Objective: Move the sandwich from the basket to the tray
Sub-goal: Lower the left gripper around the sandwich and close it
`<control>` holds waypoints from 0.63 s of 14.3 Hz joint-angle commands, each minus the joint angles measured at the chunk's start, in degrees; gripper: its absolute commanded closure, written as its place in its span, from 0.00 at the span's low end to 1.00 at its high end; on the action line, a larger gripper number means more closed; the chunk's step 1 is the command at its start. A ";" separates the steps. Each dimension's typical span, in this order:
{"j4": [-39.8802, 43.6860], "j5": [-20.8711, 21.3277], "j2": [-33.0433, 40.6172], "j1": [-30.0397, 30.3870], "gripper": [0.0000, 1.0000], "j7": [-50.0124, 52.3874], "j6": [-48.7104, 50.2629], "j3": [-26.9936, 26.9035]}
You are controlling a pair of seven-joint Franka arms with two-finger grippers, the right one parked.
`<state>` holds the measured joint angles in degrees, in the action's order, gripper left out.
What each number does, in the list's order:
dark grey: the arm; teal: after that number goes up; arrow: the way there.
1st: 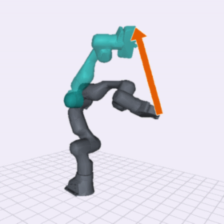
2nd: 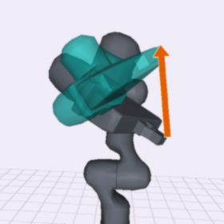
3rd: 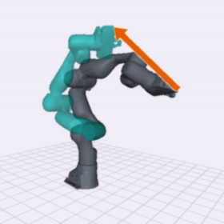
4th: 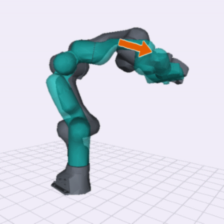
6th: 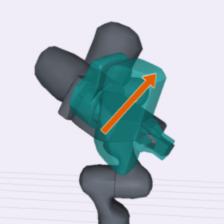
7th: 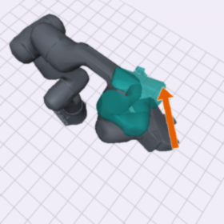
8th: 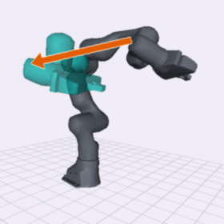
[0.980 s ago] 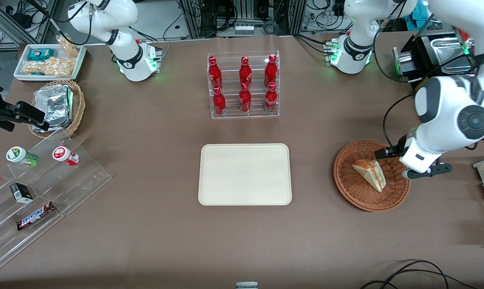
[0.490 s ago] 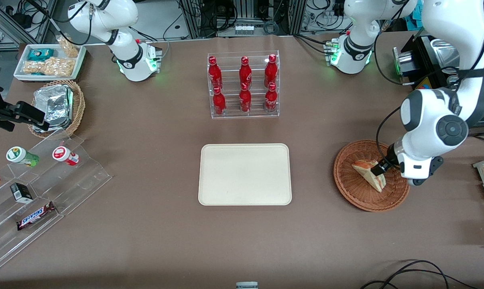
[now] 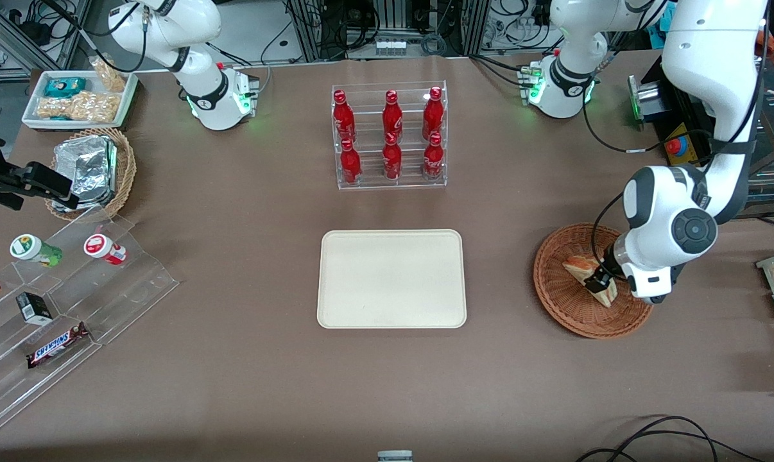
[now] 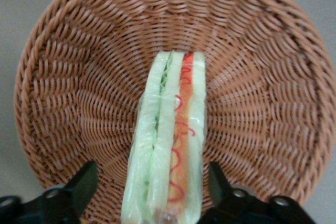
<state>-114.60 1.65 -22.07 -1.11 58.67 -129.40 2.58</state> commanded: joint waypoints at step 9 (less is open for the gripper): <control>8.40 0.72 3.97 -1.26 0.93 2.24 16.60 1.98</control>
<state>-110.35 1.65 -19.96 -1.20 60.53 -120.69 3.16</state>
